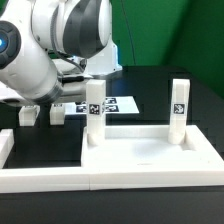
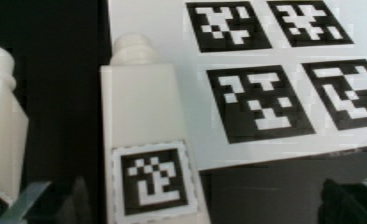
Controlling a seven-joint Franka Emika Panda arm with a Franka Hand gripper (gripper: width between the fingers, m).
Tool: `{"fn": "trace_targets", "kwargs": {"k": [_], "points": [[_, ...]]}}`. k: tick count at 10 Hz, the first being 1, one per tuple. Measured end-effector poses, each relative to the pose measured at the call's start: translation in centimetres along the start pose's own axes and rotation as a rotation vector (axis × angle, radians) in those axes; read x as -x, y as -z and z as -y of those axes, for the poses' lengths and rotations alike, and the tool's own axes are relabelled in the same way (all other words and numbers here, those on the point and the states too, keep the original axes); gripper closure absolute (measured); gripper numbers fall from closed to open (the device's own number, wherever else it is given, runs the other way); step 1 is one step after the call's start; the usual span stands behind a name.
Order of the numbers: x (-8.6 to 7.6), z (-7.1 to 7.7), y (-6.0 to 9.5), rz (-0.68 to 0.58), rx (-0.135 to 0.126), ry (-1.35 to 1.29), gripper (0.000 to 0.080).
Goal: Assemble desk
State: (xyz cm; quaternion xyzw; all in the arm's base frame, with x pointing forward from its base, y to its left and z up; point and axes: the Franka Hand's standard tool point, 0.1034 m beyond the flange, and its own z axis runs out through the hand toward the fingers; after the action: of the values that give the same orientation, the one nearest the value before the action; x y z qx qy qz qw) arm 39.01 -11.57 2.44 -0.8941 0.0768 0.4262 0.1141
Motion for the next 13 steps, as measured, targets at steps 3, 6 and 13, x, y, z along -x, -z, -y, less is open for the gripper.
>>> {"fn": "trace_targets", "kwargs": {"k": [3, 6, 13], "points": [[-0.75, -0.29, -0.53, 0.012, 0.008, -0.001, 0.015], [-0.74, -0.29, -0.55, 0.012, 0.008, -0.001, 0.0408], [-0.72, -0.32, -0.52, 0.012, 0.008, -0.001, 0.0512]]}}
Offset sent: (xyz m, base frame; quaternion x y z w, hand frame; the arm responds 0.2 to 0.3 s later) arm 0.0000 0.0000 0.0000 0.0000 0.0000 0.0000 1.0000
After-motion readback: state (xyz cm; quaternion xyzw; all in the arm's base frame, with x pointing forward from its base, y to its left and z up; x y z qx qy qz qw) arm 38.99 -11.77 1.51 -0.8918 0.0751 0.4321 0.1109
